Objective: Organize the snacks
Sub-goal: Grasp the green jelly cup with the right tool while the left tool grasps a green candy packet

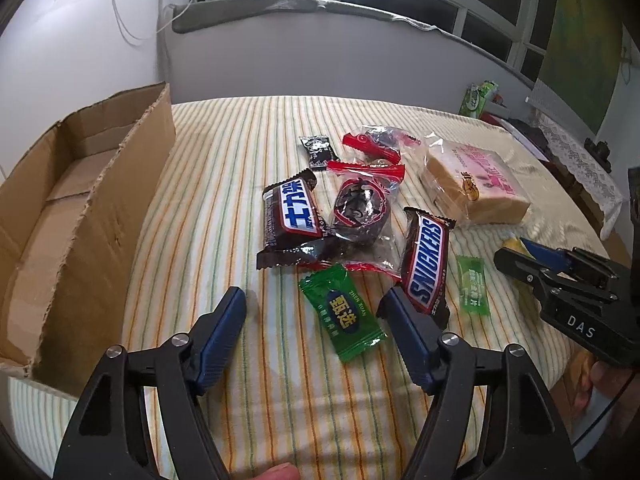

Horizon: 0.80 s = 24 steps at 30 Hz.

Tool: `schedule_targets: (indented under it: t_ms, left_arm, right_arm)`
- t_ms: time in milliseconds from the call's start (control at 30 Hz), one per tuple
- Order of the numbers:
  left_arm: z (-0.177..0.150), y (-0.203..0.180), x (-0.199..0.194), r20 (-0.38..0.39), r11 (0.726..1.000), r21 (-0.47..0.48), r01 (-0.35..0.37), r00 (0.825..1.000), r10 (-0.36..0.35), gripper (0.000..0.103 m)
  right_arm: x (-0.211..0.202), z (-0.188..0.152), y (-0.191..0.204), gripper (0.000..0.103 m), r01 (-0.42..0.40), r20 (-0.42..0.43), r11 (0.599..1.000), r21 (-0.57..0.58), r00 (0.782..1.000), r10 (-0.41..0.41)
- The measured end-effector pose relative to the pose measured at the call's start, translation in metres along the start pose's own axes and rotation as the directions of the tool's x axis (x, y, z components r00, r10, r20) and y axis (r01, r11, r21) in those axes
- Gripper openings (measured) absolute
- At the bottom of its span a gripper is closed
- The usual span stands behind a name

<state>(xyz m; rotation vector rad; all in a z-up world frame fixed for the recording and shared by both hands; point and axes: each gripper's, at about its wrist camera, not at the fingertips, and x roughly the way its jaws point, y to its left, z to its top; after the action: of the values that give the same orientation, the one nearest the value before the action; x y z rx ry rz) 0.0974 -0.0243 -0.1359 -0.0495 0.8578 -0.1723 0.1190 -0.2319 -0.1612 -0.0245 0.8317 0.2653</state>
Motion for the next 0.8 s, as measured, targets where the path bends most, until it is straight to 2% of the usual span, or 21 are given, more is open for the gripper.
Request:
schedule_targets:
  t_ms: [267, 300, 333, 400, 433, 467, 500, 533, 800]
  left_arm:
    - [0.000, 0.005, 0.002, -0.007, 1.000, -0.013, -0.015, 1.000, 0.015, 0.069]
    - [0.000, 0.001, 0.002, -0.008, 1.000, -0.001, -0.016, 1.000, 0.016, 0.066]
    - [0.000, -0.002, 0.002, -0.008, 1.000, 0.007, -0.011, 1.000, 0.011, 0.053]
    - [0.000, -0.007, 0.003, -0.008, 1.000, 0.028, -0.012, 1.000, 0.013, 0.043]
    - [0.001, -0.008, 0.004, -0.007, 0.999, 0.032, -0.015, 1.000, 0.015, 0.034]
    - [0.001, -0.007, 0.004, -0.006, 0.999, 0.031, -0.021, 1.000, 0.021, 0.021]
    - [0.002, -0.005, 0.004, -0.007, 0.999, 0.027, -0.021, 1.000, 0.021, 0.013]
    - [0.002, -0.002, 0.003, -0.010, 1.000, 0.024, -0.019, 1.000, 0.019, 0.009]
    - [0.001, 0.001, -0.007, 0.008, 1.000, 0.010, 0.003, 1.000, -0.003, 0.005]
  right_arm:
    - [-0.002, -0.003, 0.002, 0.029, 0.007, 0.014, 1.000, -0.009, 1.000, -0.006]
    - [-0.003, -0.003, 0.001, 0.029, 0.004, 0.016, 1.000, -0.005, 1.000, -0.004]
    - [-0.003, -0.004, 0.001, 0.029, 0.004, 0.019, 1.000, -0.004, 1.000, -0.004]
    - [-0.005, -0.005, 0.000, 0.028, -0.002, 0.026, 1.000, 0.006, 1.000, 0.002]
    - [-0.006, -0.006, -0.001, 0.028, -0.007, 0.028, 1.000, 0.011, 1.000, 0.006]
    - [-0.007, -0.006, -0.002, 0.028, -0.011, 0.029, 1.000, 0.016, 1.000, 0.011]
    - [-0.007, -0.006, -0.002, 0.028, -0.012, 0.029, 1.000, 0.016, 1.000, 0.012]
    - [-0.008, -0.006, -0.002, 0.028, -0.011, 0.030, 1.000, 0.017, 0.999, 0.011]
    - [-0.017, -0.006, -0.001, 0.028, -0.008, 0.049, 1.000, 0.023, 0.999, 0.007]
